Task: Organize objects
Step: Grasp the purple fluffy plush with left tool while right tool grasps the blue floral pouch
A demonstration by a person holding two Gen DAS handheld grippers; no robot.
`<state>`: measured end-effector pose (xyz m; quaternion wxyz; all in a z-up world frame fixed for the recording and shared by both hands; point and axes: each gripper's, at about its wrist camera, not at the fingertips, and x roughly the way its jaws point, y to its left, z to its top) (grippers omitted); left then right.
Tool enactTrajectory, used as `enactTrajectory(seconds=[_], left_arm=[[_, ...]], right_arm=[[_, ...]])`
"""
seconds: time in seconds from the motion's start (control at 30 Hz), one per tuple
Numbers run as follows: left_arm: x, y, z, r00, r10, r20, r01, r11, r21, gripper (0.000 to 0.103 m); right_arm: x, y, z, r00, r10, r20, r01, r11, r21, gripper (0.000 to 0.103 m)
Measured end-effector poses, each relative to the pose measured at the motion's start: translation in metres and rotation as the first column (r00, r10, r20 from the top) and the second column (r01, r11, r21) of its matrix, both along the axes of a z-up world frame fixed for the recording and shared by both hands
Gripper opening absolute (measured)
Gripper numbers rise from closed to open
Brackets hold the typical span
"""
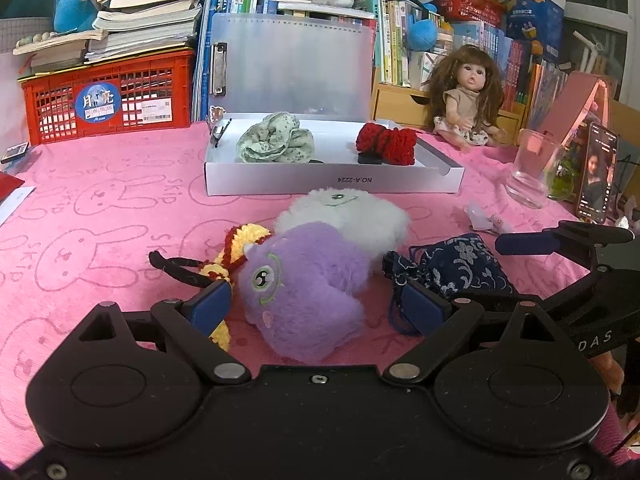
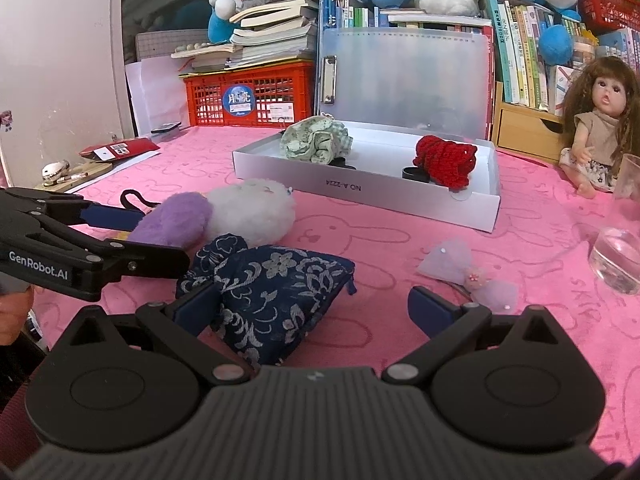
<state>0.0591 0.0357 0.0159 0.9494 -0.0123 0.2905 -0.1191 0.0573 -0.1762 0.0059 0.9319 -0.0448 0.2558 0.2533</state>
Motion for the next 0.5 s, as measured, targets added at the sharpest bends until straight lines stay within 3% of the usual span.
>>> enactTrajectory(seconds=[0.17,0.33,0.5], left_arm=[[0.002,-0.001,0.000,1.000,0.003,-0.004,-0.003,1.000,-0.014,0.091],[0.005,0.001,-0.001,1.000,0.023,-0.015,-0.024,0.999,-0.031,0.074],[0.008,0.006,-0.004,0.999,0.033,-0.036,-0.035,0.998,-0.043,0.069]], right_arm=[[0.000,0.001,0.001,1.000,0.015,-0.001,-0.015,1.000,0.004,0.103],[-0.001,0.004,0.002,0.999,0.037,-0.012,-0.036,0.999,0.020,0.103],[-0.001,0.011,0.001,0.998,0.056,-0.003,-0.056,0.998,-0.007,0.103]])
